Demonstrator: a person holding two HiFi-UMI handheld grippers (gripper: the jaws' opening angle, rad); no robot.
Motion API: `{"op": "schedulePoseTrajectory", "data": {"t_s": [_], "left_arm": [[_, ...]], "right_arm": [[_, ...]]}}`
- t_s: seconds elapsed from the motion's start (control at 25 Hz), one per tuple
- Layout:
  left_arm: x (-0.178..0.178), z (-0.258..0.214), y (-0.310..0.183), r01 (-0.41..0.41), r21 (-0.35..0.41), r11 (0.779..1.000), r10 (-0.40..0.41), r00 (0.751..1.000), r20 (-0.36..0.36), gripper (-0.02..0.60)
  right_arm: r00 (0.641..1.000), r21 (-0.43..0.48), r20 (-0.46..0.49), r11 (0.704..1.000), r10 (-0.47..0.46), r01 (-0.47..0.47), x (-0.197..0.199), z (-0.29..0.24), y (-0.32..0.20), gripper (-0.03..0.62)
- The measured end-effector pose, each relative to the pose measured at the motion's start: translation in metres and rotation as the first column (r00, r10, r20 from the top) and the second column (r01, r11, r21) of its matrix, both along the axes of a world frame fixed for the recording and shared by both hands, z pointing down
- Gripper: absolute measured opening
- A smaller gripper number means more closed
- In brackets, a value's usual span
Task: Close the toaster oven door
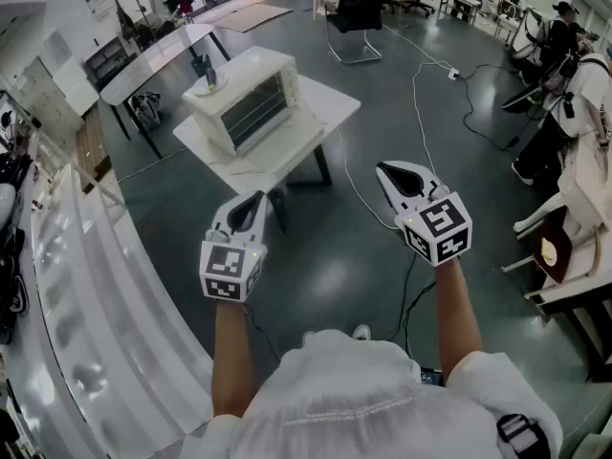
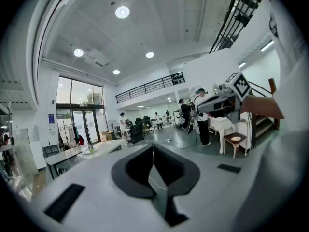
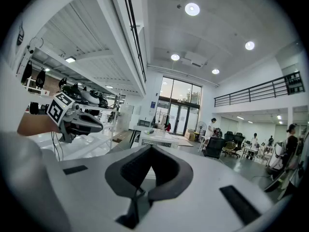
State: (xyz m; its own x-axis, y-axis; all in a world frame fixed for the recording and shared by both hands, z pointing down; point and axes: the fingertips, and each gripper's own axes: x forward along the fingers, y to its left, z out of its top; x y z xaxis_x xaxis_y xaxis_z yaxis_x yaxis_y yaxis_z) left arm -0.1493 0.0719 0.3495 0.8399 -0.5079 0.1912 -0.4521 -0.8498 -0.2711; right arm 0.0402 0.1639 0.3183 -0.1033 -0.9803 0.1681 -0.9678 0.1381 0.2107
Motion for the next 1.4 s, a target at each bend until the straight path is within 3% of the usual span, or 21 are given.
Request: {"op": "schedulePoseTrajectory", "data": {"t_s": [0.2, 0.56, 0.84, 1.04, 1.08, 1.12, 1.2, 1.4], "left_arm": [[-0.003, 0.002, 0.0, -0.001, -0.001, 1.0, 0.001, 1.0, 0.003, 0.02], [-0.002, 0.011, 0.002, -0.011, -0.014, 1.0, 0.011, 1.0, 0.025, 0.02], [-0.001, 0.016, 0.004, -0.018, -0.024, 1.0, 0.019, 0.999, 0.026, 0.02], [-0.007, 0.013, -0.002, 0.024, -0.056, 0.998, -0.026, 0.999, -0.022, 0.02], [-0.007, 0.013, -0.003, 0.028, -0.06, 0.998, -0.03, 0.999, -0.038, 0.021], [-0.008, 0.012, -0.003, 0.03, -0.063, 0.998, -0.034, 0.998, -0.052, 0.045], [-0.007, 0.009, -0.003, 0.034, -0.067, 0.997, -0.039, 0.997, -0.07, 0.165], [0.001, 0.011, -0.003, 0.036, -0.056, 0.998, -0.039, 0.997, -0.064, 0.173]], "right_arm": [[1.0, 0.004, 0.011, 1.0, -0.011, 0.011, -0.005, 0.0, -0.002, 0.015], [0.993, 0.036, 0.114, 0.999, -0.018, 0.014, -0.003, 0.0, -0.003, 0.015], [0.992, -0.008, 0.124, 0.999, -0.034, 0.035, -0.007, 0.012, -0.005, 0.014], [0.994, 0.019, 0.098, 0.999, -0.049, 0.048, -0.006, 0.01, -0.007, 0.017], [0.994, 0.021, 0.099, 0.998, -0.054, 0.053, -0.006, 0.011, -0.007, 0.037], [0.993, 0.019, 0.099, 0.998, -0.059, 0.058, -0.005, 0.012, -0.007, 0.106], [0.993, 0.008, 0.095, 0.998, -0.068, 0.067, -0.003, 0.014, -0.008, 0.176], [0.992, -0.003, 0.094, 0.996, -0.084, 0.085, 0.003, 0.02, -0.012, 0.202]]}}
